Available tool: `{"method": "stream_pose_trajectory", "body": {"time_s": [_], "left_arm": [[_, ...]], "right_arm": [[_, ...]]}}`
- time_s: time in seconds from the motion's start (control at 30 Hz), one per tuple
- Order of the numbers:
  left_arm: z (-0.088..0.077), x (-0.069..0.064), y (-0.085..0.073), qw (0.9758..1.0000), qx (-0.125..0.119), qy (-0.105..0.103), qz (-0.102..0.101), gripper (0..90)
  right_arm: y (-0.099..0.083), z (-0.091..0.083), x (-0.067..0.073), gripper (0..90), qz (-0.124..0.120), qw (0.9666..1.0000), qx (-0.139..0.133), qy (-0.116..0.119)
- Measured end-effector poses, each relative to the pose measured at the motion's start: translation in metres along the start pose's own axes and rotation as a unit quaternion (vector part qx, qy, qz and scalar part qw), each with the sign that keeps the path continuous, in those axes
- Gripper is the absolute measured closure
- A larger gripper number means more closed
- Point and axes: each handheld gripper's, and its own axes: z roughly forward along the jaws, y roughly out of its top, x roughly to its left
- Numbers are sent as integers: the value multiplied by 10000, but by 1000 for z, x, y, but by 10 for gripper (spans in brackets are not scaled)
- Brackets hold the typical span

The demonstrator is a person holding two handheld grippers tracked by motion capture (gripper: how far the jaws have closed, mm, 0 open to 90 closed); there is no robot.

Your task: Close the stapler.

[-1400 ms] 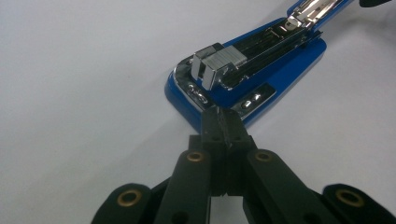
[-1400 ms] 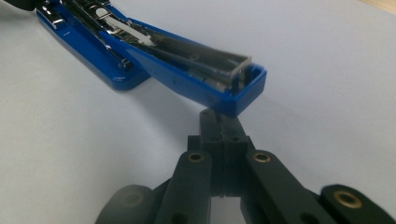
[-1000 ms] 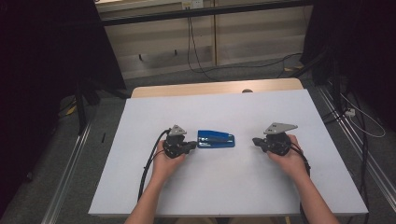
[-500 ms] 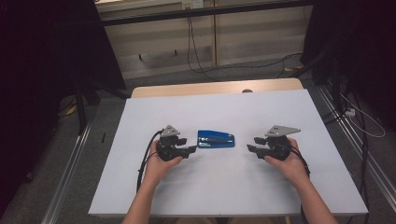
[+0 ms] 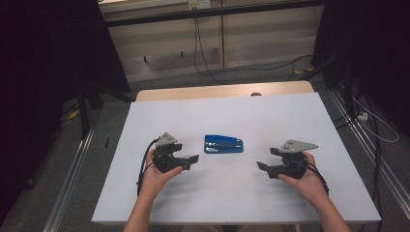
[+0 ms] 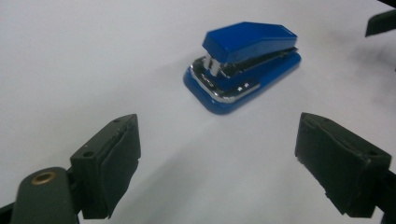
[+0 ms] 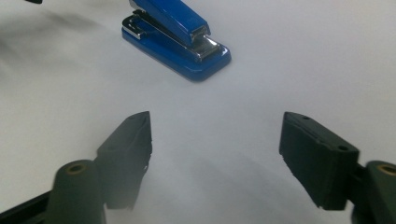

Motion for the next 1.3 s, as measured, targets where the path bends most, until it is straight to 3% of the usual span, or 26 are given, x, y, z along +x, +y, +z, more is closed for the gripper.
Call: {"method": "stream_pose_trajectory", "body": {"time_s": [0.2, 0.8, 0.97, 1.3], "left_arm": [[-6, -1, -5, 9999, -29, -79, 59, 95], [-24, 4, -14, 9999, -122, 2, 75, 74], [-32, 6, -20, 9999, -143, 42, 69, 72], [-47, 11, -29, 9997, -153, 155, 96, 71]], "right_arm": [[-8, -10, 0, 168, 19, 10000, -11, -43], [-22, -39, -1, 140, 112, 9995, -148, -249], [-24, -44, -1, 131, 168, 9991, -204, -321], [-22, -44, 4, 131, 46, 9994, -166, -298]]}}
